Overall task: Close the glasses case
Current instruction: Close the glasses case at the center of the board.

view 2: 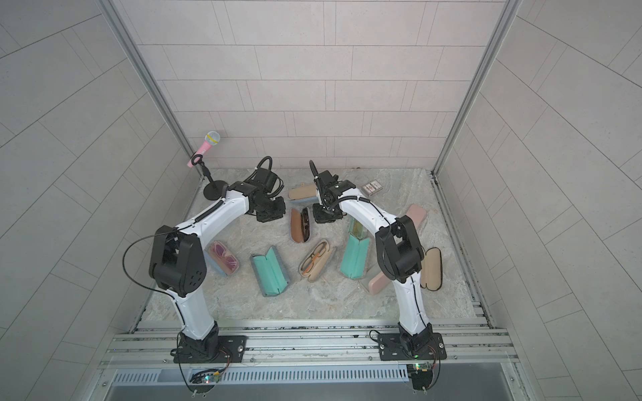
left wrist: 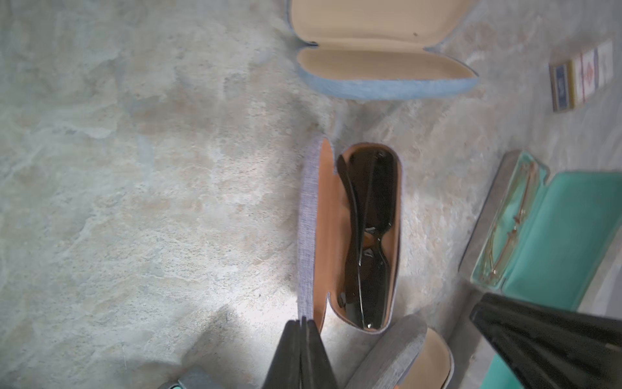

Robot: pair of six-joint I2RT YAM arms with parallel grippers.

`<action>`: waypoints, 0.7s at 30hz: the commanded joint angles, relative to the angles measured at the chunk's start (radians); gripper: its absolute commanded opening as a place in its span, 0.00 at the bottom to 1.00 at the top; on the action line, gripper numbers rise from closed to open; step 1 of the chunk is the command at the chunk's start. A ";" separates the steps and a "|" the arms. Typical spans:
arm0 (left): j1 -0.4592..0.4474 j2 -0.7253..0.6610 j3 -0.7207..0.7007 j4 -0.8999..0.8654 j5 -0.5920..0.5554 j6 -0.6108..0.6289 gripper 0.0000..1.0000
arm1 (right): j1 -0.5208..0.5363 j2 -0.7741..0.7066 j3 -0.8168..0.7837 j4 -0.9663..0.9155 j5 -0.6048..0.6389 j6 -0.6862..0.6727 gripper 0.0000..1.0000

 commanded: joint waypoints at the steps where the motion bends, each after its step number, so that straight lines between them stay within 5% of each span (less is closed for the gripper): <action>1: 0.023 0.006 -0.036 0.009 0.017 0.014 0.00 | 0.013 0.032 0.034 -0.042 -0.002 -0.023 0.15; 21: 0.018 0.190 -0.034 0.089 0.081 0.000 0.00 | 0.028 0.202 0.156 -0.074 -0.006 -0.034 0.18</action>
